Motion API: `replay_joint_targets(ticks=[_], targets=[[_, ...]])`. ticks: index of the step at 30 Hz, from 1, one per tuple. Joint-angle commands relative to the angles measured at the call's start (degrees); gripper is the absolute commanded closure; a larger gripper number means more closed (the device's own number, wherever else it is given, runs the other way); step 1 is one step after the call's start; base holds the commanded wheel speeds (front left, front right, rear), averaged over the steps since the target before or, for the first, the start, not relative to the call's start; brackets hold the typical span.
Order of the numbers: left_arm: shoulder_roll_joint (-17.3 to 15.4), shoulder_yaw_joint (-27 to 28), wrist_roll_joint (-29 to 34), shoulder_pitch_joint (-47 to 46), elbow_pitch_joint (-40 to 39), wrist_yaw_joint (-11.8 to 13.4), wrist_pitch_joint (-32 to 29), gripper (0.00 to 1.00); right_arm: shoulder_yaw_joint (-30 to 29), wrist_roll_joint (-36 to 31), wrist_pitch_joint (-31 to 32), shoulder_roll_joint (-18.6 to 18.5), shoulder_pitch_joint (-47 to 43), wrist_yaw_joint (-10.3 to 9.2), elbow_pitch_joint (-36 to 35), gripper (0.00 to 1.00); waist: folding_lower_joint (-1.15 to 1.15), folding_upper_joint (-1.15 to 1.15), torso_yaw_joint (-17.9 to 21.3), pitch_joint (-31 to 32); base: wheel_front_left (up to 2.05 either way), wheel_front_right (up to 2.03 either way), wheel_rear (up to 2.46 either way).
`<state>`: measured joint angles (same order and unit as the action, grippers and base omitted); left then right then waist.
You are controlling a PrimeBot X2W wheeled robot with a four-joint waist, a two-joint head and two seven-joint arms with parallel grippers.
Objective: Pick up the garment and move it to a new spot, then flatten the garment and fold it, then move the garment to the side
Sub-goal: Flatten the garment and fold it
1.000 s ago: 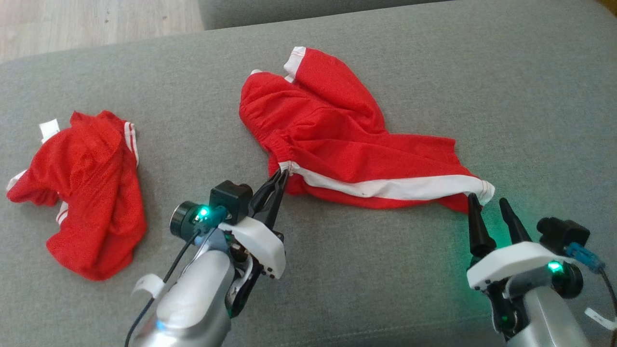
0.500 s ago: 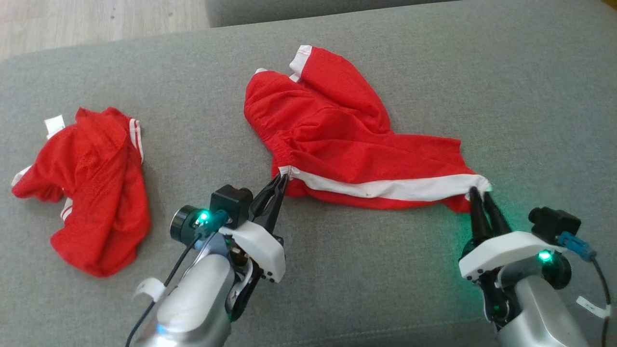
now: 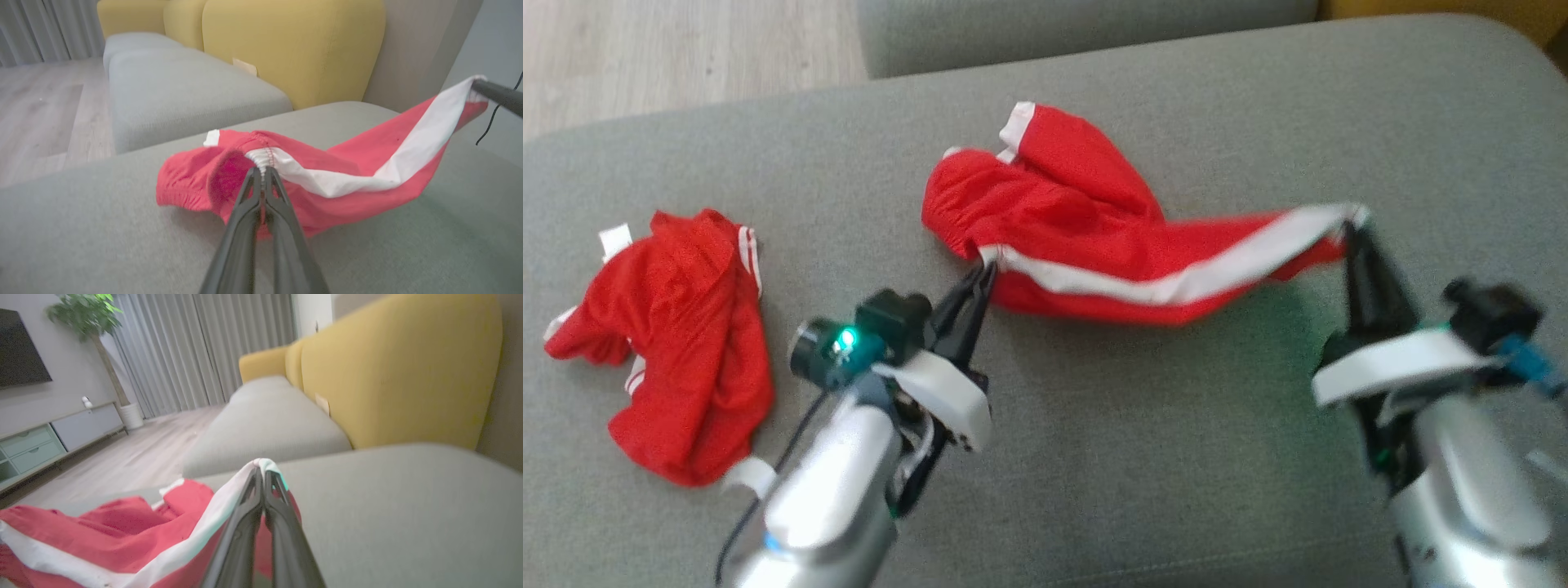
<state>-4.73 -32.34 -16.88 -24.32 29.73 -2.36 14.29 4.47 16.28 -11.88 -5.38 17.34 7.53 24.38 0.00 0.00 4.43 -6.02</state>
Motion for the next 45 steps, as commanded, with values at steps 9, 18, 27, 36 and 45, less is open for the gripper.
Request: replay_joint_targets(ticks=[9, 18, 27, 36, 45], targets=[[-4.76, 3.67, 1.15, -17.62, -8.52, -2.40, -3.17, 1.00, 1.29, -6.45, -0.14, -6.62, 11.36, -0.04, -15.01, 1.00, 0.00, 0.00, 1.21, 5.31, 0.00, 0.00, 0.00], [-7.56, 5.58, 0.03, -25.41, -16.06, -3.02, -7.60, 1.00, 0.24, -10.75, 6.33, -8.54, 11.89, -0.04, -27.03, 1.00, 0.00, 0.00, 1.57, 9.12, 0.00, 0.00, 0.00], [-9.73, 5.99, -3.91, -17.75, -28.38, -1.63, -14.63, 1.00, -4.36, -12.82, 16.58, -4.40, 1.14, -0.04, -43.54, 1.00, 0.00, 0.00, 0.76, 8.37, 0.00, 0.00, 0.00], [-10.77, 6.92, -6.35, -25.30, -24.76, -3.05, -18.43, 1.00, -0.99, -10.68, 18.15, -8.01, 13.67, -0.04, -34.25, 1.00, 0.00, 0.00, 3.30, -2.66, 0.00, 0.00, 0.00], [-11.74, 7.26, -4.26, -46.64, -4.54, -4.62, -12.65, 1.00, 5.01, -10.33, 8.83, -10.35, 43.23, -0.04, -5.72, 1.00, 0.00, 0.00, 6.36, -13.34, 0.00, 0.00, 0.00]])
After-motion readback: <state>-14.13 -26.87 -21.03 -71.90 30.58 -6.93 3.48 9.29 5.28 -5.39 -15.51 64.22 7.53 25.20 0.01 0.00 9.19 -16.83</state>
